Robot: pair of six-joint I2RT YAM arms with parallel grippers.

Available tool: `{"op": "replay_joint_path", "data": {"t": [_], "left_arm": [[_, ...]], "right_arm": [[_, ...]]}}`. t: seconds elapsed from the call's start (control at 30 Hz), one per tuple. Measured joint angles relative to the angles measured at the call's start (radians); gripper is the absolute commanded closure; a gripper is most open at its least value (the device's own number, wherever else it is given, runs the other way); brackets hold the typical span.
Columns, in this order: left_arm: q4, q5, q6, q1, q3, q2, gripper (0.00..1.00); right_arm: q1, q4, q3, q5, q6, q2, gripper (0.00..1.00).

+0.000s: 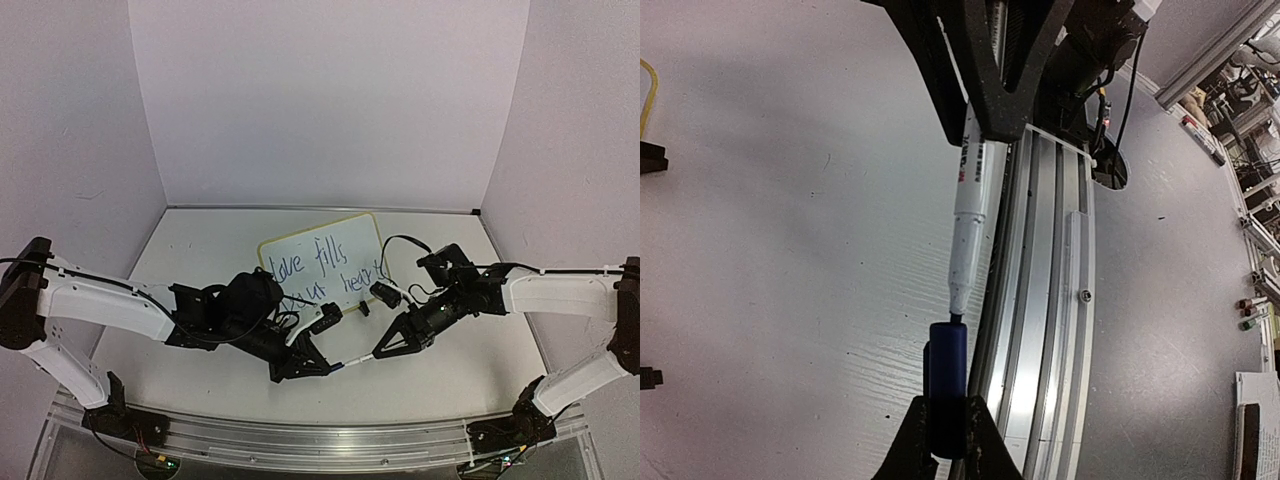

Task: Write a sentence on the whiteboard
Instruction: Insert the whiteboard marker without the cap into the pen cap.

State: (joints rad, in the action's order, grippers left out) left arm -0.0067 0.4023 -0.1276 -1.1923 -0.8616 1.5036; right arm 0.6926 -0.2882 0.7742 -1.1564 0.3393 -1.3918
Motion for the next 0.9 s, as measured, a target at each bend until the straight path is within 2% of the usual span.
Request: {"op": "replay_joint_path", "data": {"t": [0.9], "left_arm": [[0.016, 0.073, 0.000, -0.002, -0.010, -0.005, 1.00]], "right_arm": [[0.000, 0.000, 0.000, -0.071, -0.029, -0.010, 1.00]]}}
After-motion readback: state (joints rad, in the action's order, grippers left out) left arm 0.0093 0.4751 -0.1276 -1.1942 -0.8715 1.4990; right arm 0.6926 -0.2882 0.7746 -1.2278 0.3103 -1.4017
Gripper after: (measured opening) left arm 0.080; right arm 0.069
